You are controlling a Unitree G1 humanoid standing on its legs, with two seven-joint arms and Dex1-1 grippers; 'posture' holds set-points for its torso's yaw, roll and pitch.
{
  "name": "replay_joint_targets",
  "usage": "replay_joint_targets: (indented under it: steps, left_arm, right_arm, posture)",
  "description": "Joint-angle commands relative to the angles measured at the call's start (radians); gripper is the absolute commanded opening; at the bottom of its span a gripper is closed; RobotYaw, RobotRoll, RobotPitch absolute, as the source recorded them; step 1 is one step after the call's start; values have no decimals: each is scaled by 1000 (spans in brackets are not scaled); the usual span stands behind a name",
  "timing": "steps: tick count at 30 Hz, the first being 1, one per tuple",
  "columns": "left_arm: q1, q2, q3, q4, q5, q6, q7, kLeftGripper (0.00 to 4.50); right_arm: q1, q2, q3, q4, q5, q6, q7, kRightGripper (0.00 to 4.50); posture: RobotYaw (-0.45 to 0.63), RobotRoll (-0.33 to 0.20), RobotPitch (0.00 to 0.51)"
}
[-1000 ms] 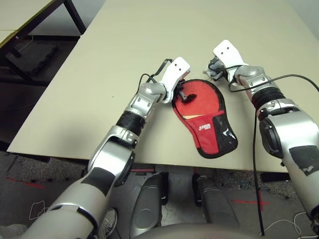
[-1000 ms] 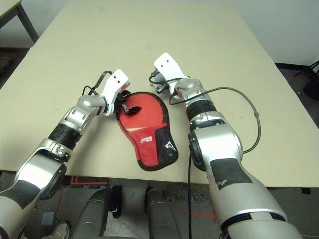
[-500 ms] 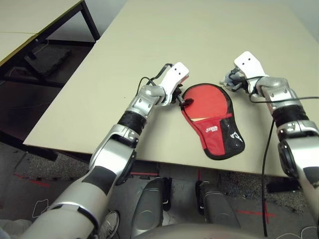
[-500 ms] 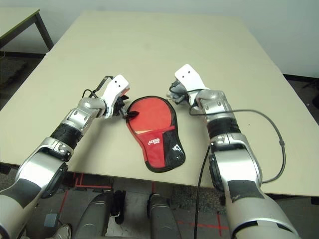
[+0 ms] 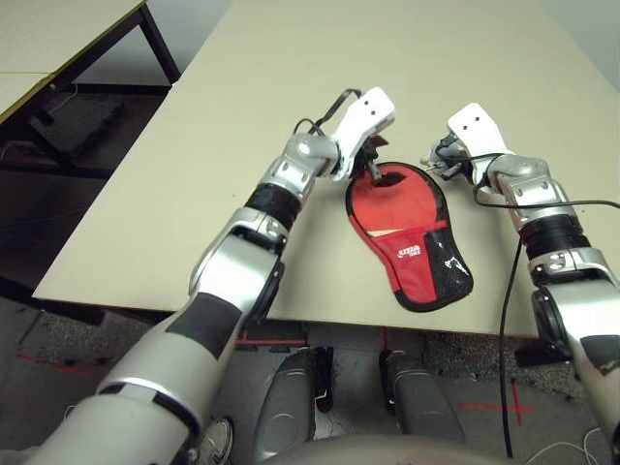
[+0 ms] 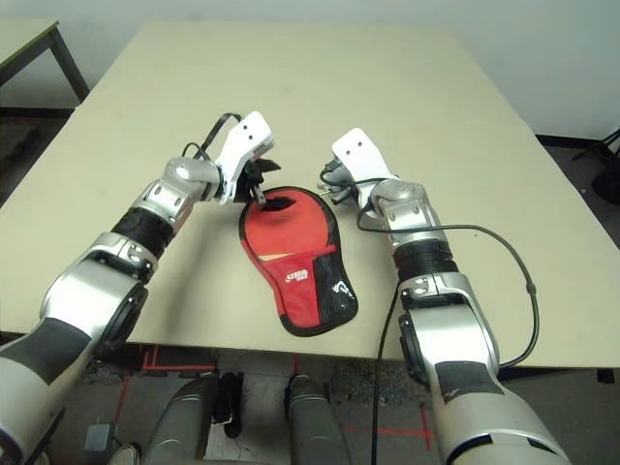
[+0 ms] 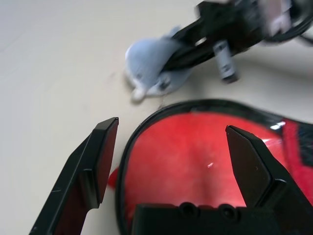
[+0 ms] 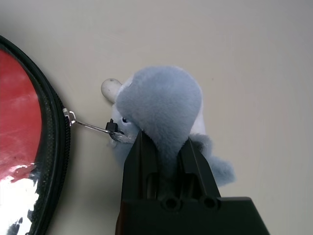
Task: Store the ping-pong paddle in its case and zip it.
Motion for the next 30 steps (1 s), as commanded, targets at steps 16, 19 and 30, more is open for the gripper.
replay_joint_targets:
  steps: [16,19,30]
  left_arm:
    - [75,-61,-100,188,171,225,4,4500]
    - [71,-75,-94,195,175,252,22,4500]
    - [69,-88,-98,202,184,272,32,4500]
  right_arm:
    - [16,7,38,27,-19,4,4,204]
    - [47,-15,33,-26,-18,17,18,204]
    - [376,-215,-22,-599,33,247,140,204]
  posture:
    - [-172,0,182]
    - [-170,0,183]
    - [-189,0,192]
